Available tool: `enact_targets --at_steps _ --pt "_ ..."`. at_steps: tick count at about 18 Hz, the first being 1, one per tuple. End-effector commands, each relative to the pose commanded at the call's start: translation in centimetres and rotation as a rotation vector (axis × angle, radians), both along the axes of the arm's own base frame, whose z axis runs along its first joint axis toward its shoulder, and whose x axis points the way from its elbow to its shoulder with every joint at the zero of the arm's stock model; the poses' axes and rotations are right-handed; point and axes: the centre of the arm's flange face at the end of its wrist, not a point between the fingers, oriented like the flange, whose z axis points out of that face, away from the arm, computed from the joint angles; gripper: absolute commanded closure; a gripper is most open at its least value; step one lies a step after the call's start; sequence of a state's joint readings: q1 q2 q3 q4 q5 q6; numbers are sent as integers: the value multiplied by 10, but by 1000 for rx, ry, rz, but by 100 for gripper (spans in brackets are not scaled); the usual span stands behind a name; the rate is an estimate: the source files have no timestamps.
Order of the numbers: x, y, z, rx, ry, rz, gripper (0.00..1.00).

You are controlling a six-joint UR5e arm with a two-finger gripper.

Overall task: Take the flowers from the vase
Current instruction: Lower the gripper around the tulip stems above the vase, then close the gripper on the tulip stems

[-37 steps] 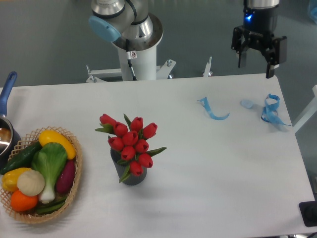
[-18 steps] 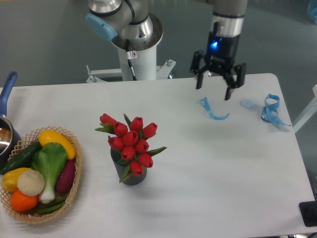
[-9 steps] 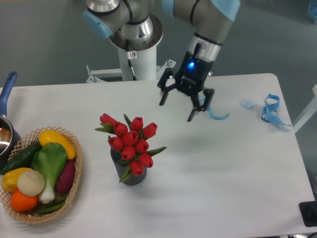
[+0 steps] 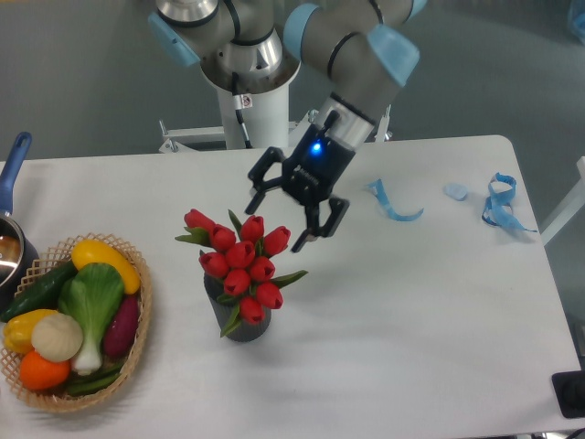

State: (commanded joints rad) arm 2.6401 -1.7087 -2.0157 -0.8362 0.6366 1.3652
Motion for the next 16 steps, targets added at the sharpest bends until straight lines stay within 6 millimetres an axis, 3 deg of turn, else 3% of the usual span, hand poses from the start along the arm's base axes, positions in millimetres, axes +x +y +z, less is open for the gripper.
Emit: enact_targets --at_steps 5,16 --pt "5 21 -4 8 7 -38 0" --pt "6 38 -10 8 4 -67 0"
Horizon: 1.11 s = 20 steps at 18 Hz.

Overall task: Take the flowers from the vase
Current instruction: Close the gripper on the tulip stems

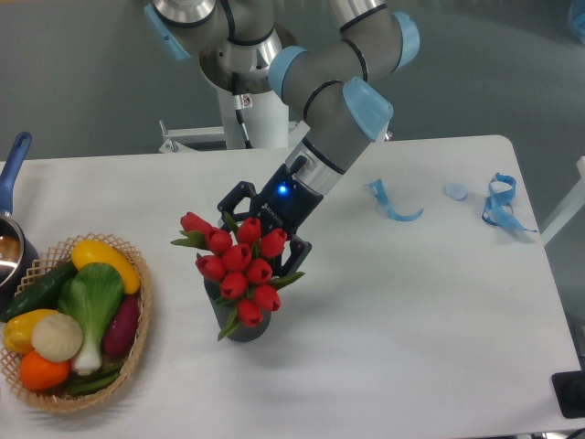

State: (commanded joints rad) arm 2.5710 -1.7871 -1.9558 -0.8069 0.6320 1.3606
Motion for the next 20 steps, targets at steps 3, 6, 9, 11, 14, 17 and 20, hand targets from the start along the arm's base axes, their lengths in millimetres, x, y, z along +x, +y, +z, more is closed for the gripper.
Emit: enact_targets --at_steps 3,6,9,11,14,17,20 --pt "-1 0 3 6 9 2 13" --pt "-1 0 4 7 10 2 30" --pt "-1 0 5 7 11 2 46" --pt "-1 0 7 9 10 4 49" --pt "-1 -1 10 5 0 18 53" --pt "0 -3 18 -1 -38 55 55" --pt "0 -5 25 11 -39 61 62"
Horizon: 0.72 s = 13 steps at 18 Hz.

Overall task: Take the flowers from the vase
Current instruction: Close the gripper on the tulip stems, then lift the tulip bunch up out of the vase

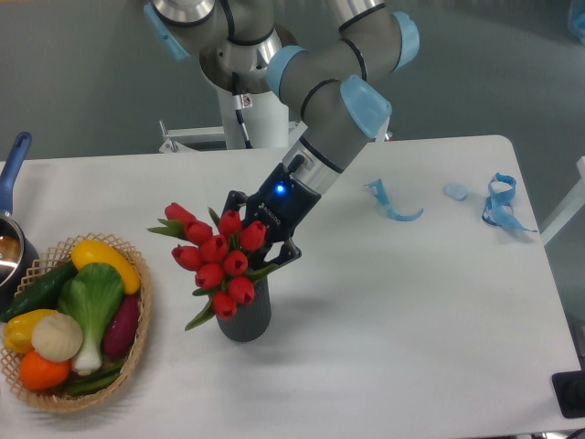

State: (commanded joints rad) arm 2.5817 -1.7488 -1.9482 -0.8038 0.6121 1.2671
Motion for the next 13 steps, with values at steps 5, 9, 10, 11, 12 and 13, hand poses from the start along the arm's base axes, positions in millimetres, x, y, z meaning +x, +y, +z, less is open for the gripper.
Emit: enact_targets --at_steps 5,9,10,11,12,13 --pt "1 -1 9 -3 -17 23 63" --pt "4 -1 27 22 -43 42 66" --pt "5 -3 35 34 -48 49 66" --pt "7 -4 44 43 -42 55 66" --pt "9 -6 53 55 -41 59 66" --pt "9 -8 63 72 -45 66 66"
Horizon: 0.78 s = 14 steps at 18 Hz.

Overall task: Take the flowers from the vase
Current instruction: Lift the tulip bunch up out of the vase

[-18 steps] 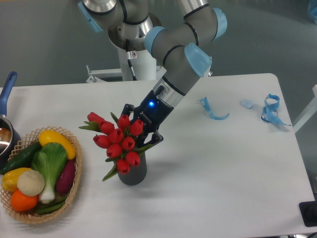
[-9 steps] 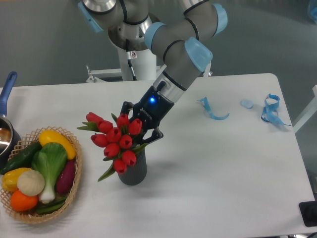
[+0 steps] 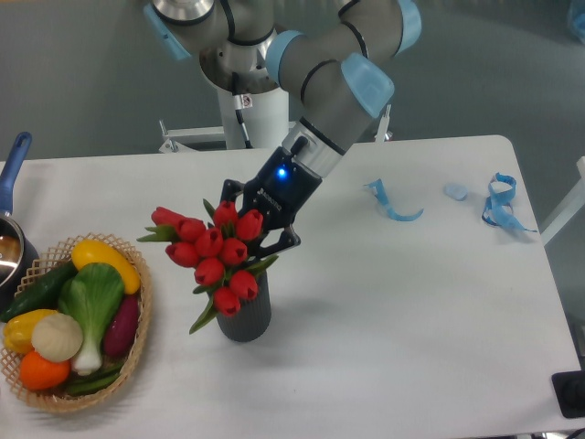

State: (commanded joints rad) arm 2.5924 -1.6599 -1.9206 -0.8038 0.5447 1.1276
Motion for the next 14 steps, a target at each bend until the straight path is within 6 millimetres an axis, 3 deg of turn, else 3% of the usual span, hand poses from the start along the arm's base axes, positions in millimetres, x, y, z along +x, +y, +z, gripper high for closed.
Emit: enact_targets --at_steps 6,14 --pt "-14 -13 46 60 -46 71 66" --pt "-52 -39 91 132 -80 160 66"
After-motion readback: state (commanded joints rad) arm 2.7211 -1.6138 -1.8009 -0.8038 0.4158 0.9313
